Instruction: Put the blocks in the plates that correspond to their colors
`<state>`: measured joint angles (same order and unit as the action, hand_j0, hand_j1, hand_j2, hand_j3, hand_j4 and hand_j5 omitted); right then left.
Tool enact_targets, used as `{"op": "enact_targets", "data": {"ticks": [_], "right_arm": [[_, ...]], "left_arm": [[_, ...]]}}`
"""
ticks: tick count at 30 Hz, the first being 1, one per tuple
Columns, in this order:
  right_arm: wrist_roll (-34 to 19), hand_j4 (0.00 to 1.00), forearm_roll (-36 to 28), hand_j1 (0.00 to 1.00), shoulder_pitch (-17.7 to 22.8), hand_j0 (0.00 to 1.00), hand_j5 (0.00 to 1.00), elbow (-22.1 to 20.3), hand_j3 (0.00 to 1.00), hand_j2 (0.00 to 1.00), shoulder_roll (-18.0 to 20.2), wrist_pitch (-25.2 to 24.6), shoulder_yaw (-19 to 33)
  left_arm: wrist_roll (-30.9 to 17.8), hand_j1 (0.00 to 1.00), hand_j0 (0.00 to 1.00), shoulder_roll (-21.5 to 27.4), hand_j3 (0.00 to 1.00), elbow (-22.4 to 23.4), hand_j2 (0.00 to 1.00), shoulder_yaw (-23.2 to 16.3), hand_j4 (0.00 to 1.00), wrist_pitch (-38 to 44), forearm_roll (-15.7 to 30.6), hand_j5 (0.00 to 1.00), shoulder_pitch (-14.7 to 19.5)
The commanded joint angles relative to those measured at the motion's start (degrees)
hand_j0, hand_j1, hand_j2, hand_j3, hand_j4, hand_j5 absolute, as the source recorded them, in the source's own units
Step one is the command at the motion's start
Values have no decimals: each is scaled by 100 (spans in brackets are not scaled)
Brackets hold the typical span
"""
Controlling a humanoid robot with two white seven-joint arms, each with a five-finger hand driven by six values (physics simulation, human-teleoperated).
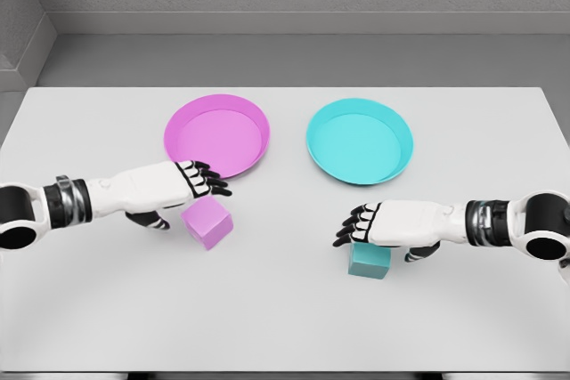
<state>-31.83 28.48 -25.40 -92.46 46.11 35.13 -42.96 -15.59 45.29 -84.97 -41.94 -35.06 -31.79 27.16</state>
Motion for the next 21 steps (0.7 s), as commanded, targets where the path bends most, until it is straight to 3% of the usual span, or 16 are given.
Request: {"op": "enact_targets", "data": {"ticks": [1,7,21], "right_arm": [[2,100,-18,100,0,100,100,17,100,100,-6,-13,-2],[-192,100,113,100,0,100,100,149,100,100,-234,-13,-99],[-200,100,166,100,-97,100,100,430,100,100,-375,-13,-151]], "left_arm": [[4,100,100,-47,100,103,100,-112,100,6,32,100,26],[4,100,100,-143,100,200,100,-183,100,6,32,100,71],[-5,100,100,-179,100,200,100,-306,100,6,24,100,79]]}}
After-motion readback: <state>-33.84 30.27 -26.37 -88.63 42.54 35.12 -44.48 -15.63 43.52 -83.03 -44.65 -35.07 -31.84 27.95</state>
